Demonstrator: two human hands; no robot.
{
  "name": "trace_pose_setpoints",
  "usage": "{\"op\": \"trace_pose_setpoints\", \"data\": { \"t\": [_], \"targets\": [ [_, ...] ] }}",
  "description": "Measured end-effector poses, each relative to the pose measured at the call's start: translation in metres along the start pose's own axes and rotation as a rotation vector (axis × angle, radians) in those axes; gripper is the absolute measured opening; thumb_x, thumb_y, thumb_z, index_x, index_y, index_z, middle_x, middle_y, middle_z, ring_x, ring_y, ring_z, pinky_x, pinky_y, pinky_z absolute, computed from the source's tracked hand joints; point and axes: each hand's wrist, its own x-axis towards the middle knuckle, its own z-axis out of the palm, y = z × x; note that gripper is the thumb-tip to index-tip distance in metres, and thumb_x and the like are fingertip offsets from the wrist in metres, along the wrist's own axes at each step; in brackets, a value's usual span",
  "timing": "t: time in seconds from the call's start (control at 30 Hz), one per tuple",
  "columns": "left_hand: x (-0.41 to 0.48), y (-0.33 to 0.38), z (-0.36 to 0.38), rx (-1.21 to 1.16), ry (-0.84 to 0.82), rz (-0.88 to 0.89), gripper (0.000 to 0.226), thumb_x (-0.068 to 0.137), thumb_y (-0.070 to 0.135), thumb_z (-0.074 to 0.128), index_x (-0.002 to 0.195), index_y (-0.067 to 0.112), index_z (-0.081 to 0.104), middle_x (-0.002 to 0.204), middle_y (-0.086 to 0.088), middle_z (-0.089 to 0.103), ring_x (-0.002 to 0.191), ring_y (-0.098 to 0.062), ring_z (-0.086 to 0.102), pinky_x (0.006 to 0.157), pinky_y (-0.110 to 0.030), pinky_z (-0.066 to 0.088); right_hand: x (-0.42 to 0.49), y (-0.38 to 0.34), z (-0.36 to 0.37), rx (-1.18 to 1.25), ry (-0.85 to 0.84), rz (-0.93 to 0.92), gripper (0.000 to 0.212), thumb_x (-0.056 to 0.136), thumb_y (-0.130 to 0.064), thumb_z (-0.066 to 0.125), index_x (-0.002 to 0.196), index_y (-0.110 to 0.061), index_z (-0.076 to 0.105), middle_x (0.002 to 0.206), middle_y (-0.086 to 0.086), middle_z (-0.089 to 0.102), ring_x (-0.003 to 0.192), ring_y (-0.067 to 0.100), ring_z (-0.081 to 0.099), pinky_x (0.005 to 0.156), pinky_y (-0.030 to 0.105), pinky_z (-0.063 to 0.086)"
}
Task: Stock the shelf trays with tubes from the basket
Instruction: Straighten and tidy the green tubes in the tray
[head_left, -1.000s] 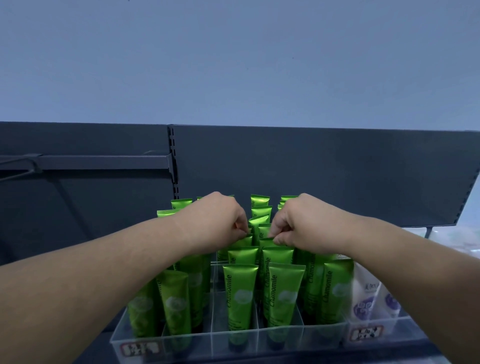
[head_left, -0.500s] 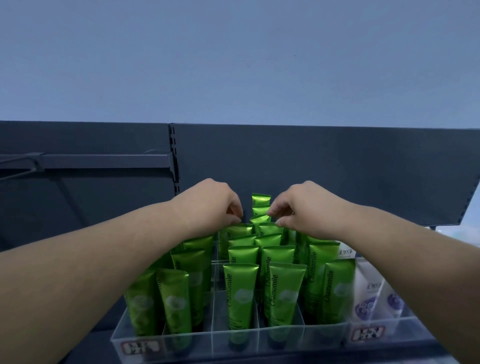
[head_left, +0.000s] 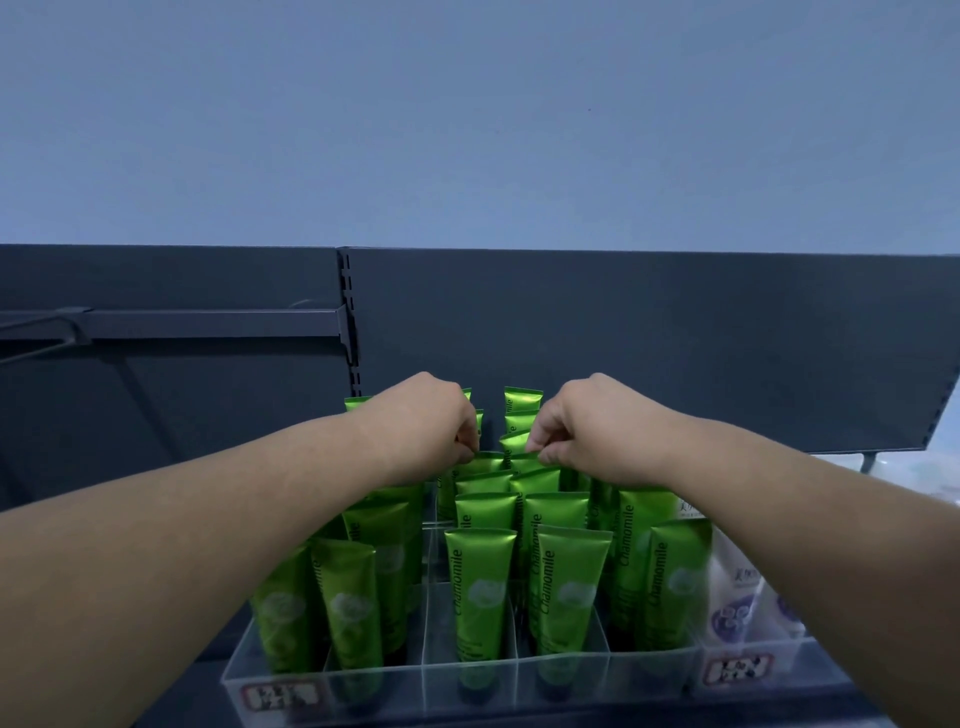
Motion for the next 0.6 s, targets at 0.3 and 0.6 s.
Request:
{"op": "trace_pose_setpoints", "data": {
  "t": [0.3, 0.6],
  "targets": [
    [-0.012, 0.0, -0.006, -0.124, 0.133, 0.044, 0.02, 0.088, 0.042, 0.062, 0.102, 0.032, 0.071, 0.091, 0.014, 0.067, 0.081, 0.001, 0.058, 0.076, -0.017, 0.047, -0.012, 0.0, -0.011, 0.066, 0.109, -0.053, 0.016, 0.087, -0.027, 0.069, 0.102, -0.027, 0.075, 0.083, -0.019, 0.067, 0.066, -0.011, 0.054, 0.063, -0.003, 0.036],
    [-0.018, 0.008, 0.0, -0.101, 0.01, 0.021, 0.016, 0.088, 0.037, 0.064, 0.098, 0.028, 0.073, 0.08, 0.016, 0.063, 0.075, -0.001, 0.055, 0.071, -0.017, 0.047, -0.015, -0.001, -0.002, 0.033, -0.036, -0.025, 0.013, 0.084, -0.03, 0.073, 0.097, -0.026, 0.075, 0.076, -0.015, 0.065, 0.066, -0.007, 0.053, 0.069, 0.013, 0.046]
  ]
}}
